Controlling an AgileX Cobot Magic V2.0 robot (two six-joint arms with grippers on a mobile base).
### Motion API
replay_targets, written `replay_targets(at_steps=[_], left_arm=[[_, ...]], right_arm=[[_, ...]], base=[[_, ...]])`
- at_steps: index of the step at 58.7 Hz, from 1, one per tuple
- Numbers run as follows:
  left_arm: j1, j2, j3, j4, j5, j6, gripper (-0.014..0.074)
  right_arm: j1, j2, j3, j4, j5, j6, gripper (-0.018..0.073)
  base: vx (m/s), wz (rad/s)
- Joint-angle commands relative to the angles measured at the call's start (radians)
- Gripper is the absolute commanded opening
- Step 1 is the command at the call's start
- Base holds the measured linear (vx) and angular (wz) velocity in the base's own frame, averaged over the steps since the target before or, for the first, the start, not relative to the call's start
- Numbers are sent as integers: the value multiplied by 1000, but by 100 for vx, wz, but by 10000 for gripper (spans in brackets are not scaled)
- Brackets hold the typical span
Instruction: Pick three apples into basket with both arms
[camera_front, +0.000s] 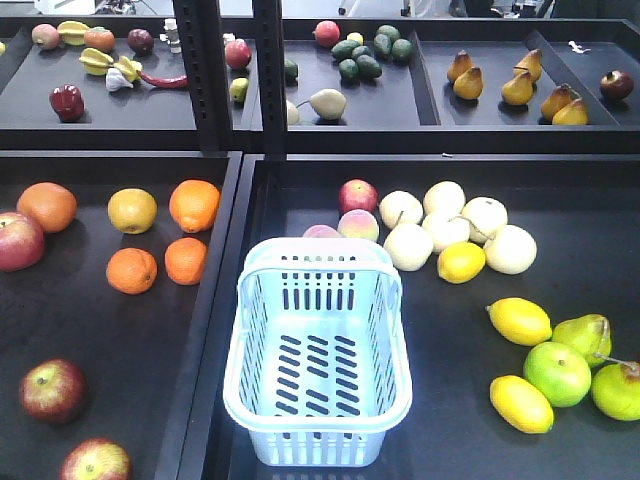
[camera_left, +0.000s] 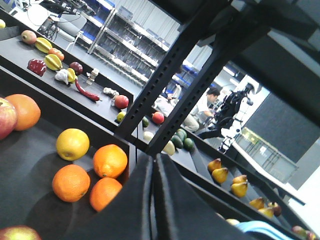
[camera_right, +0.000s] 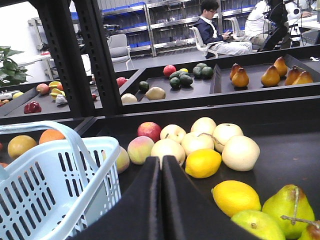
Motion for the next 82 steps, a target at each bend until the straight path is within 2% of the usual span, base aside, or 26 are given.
replay_targets(at_steps=[1, 7, 26, 39, 50, 60, 68, 72, 77, 82], left_arm=[[0, -13, -33, -13, -83, -6, -6], [0, -13, -33, -13, -101, -6, -6], [0, -13, -50, -20, -31, -11, -6], [0, -11, -242, -36, 63, -15, -6], [0, 52, -419, -35, 153, 95, -6], [0, 208, -576, -38, 333, 183, -6], [0, 348, -682, -49, 398, 232, -6], [0, 417, -731, -92, 422, 292, -6], [0, 498, -784, -218, 462, 412, -6], [0, 580, -831, -378, 522, 614, -6]], right_arm=[[-4, -11, 12, -12, -73, -7, -5], [-4, -11, 12, -12, -73, -7, -5], [-4, -11, 12, -12, -73, -7, -5], [-4, -11, 12, -12, -73, -7, -5], [-4, -11, 12, -12, -73, -7, -5], [-4, -11, 12, -12, -73, -7, -5], [-4, -11, 12, -12, -73, -7, -5], [-4, -11, 12, -12, -73, -7, -5], [-4, -11, 12, -12, -73, -7, -5], [-4, -11, 12, -12, -73, -7, -5]], base=[[0, 0], [0, 0], [0, 0], [0, 0], [0, 0], [0, 0], [0, 0], [0, 0], [0, 0], [0, 0]])
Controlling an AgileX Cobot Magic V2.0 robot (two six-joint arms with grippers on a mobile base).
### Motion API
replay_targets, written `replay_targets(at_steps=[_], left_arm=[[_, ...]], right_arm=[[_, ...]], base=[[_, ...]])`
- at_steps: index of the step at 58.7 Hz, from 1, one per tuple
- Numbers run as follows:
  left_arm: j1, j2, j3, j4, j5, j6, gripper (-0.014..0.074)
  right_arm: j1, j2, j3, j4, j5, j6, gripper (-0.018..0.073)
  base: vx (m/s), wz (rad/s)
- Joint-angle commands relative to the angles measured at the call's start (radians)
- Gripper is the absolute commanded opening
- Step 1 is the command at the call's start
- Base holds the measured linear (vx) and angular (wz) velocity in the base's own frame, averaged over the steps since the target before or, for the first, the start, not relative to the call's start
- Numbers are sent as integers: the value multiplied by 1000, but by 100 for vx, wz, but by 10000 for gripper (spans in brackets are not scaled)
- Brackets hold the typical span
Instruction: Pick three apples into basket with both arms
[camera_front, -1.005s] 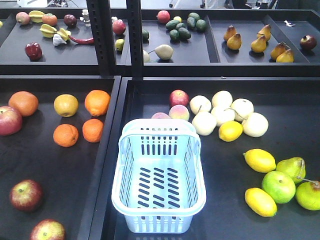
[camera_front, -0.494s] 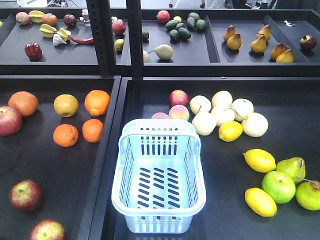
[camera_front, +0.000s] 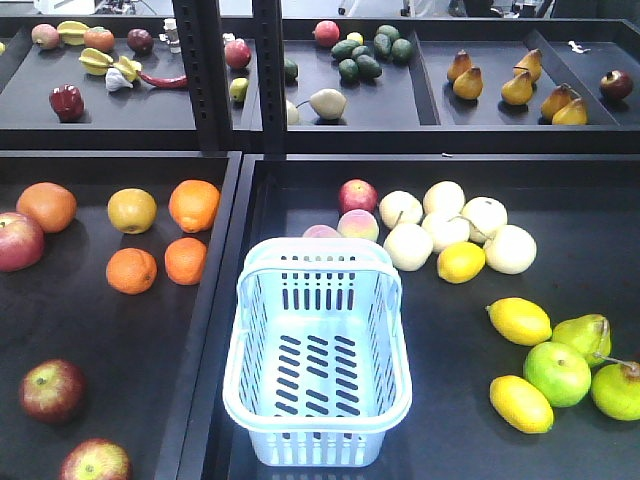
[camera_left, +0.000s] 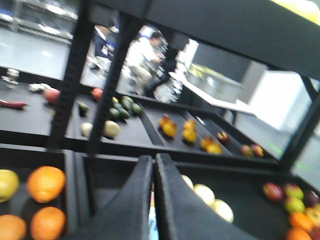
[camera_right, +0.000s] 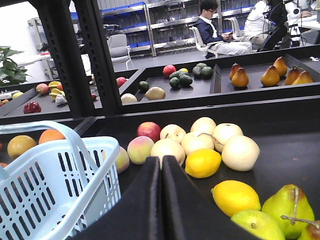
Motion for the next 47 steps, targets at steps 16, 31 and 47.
replay_targets(at_steps=[16, 31, 47], left_arm=[[-33, 385, -218, -537, 330, 665, 0], [-59, 641, -423, -504, 383, 668, 142], [-250, 900, -737, -366, 459, 657, 465]], right_arm=[[-4, -11, 12, -12, -73, -7, -5], [-4, -11, 12, -12, -73, -7, -5], [-4, -11, 12, -12, -73, -7, -5]], base=[[0, 0], [0, 0], [0, 0]])
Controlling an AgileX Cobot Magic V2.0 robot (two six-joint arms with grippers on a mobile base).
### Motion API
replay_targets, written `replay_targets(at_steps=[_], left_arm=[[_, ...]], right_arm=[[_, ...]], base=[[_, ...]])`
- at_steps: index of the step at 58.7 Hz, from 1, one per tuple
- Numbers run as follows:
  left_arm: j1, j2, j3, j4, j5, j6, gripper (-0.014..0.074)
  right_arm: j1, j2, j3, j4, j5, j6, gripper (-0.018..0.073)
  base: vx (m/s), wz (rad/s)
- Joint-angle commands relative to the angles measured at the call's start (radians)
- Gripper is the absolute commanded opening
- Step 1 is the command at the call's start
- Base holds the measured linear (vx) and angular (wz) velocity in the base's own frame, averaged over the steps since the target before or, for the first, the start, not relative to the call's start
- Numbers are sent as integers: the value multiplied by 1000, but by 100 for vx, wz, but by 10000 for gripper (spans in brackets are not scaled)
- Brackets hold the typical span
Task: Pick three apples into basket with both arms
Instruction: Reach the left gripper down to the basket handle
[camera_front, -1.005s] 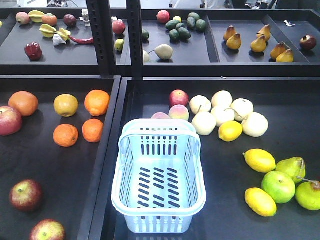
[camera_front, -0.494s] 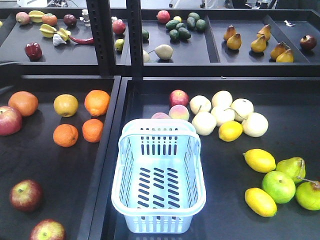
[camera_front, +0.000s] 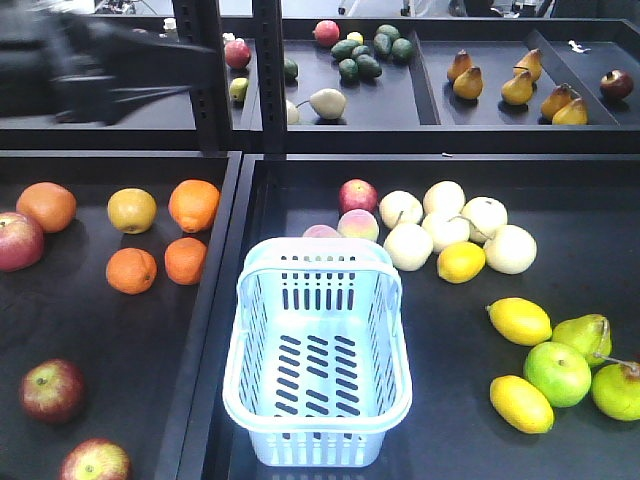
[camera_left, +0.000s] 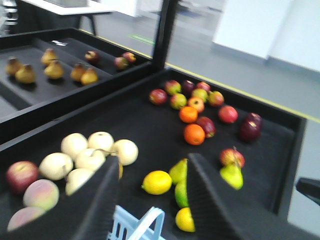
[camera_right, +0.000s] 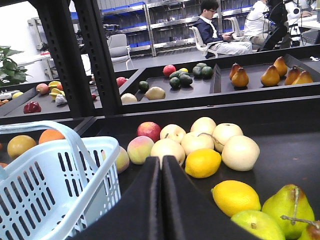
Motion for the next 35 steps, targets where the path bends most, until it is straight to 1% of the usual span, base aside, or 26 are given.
replay_targets(at_steps=[1, 2, 4, 6, 9, 12, 13, 14, 17, 20, 21, 24, 35], left_arm=[[-94, 54, -125, 31, 6, -6, 477], [-126, 81, -147, 58, 6, -6, 494], [-148, 100, -176, 99, 6, -8, 510], [-182, 132, -211, 159, 6, -13, 524], [-238, 177, -256, 262, 7, -28, 528], [-277, 213, -297, 399, -5, -40, 524], [-288, 220, -304, 435, -10, -47, 523], [-296, 229, -311, 487, -18, -58, 523], [-319, 250, -317, 593, -28, -90, 523], [-330, 274, -315, 674, -40, -120, 523], [-334, 281, -315, 690, -46, -137, 523], [-337, 306, -315, 708, -61, -150, 523], [-337, 378, -315, 708, -64, -149, 523]], right_arm=[[-4, -11, 12, -12, -73, -7, -5], [-4, -11, 12, -12, -73, -7, -5], [-4, -11, 12, -12, -73, -7, -5], [-4, -11, 12, -12, -73, -7, -5], [-4, -11, 12, -12, -73, -7, -5], [-4, -11, 12, -12, -73, -7, -5], [-4, -11, 12, -12, -73, -7, -5], [-4, -11, 12, -12, -73, -7, -5], [-4, -11, 12, -12, -73, -7, -5], [-4, -11, 12, -12, -73, -7, -5], [-4, -11, 12, -12, -73, -7, -5], [-4, -11, 12, -12, -73, -7, -5], [-4, -11, 12, -12, -73, -7, -5]], base=[[0, 0], [0, 0], [0, 0], [0, 0], [0, 0], [0, 0], [0, 0], [0, 0], [0, 0], [0, 0], [0, 0], [0, 0], [0, 0]])
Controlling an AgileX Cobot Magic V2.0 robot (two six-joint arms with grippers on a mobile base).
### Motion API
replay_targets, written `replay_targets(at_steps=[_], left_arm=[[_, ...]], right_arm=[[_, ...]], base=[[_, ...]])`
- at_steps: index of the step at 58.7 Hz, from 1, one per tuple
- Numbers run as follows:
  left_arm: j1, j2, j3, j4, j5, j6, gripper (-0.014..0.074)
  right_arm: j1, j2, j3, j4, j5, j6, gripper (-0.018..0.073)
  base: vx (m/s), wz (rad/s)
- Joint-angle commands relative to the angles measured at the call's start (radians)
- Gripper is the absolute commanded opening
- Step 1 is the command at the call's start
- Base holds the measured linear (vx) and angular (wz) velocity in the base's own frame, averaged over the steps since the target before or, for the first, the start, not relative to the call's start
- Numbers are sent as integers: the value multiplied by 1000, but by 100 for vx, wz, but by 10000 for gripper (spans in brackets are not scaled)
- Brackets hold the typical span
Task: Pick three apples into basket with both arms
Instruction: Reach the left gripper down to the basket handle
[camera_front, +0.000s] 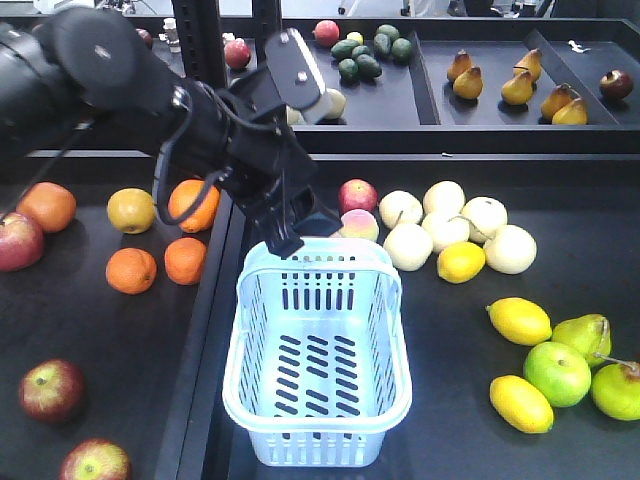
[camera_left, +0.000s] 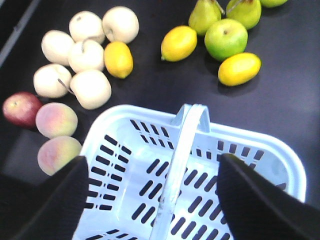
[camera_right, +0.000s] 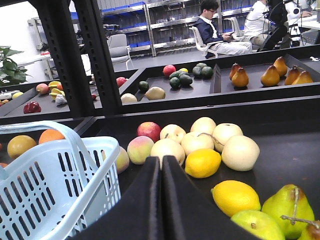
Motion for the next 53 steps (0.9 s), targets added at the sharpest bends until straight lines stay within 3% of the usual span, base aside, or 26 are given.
replay_targets(at_steps=[1, 53], left_arm=[[-8, -14, -34, -28, -49, -13, 523], [-8, 139, -34, -59, -52, -2, 502]], right_arm=[[-4, -11, 12, -12, -73, -7, -5], [-4, -11, 12, -12, -73, -7, -5]], base=[[0, 0], [0, 0]])
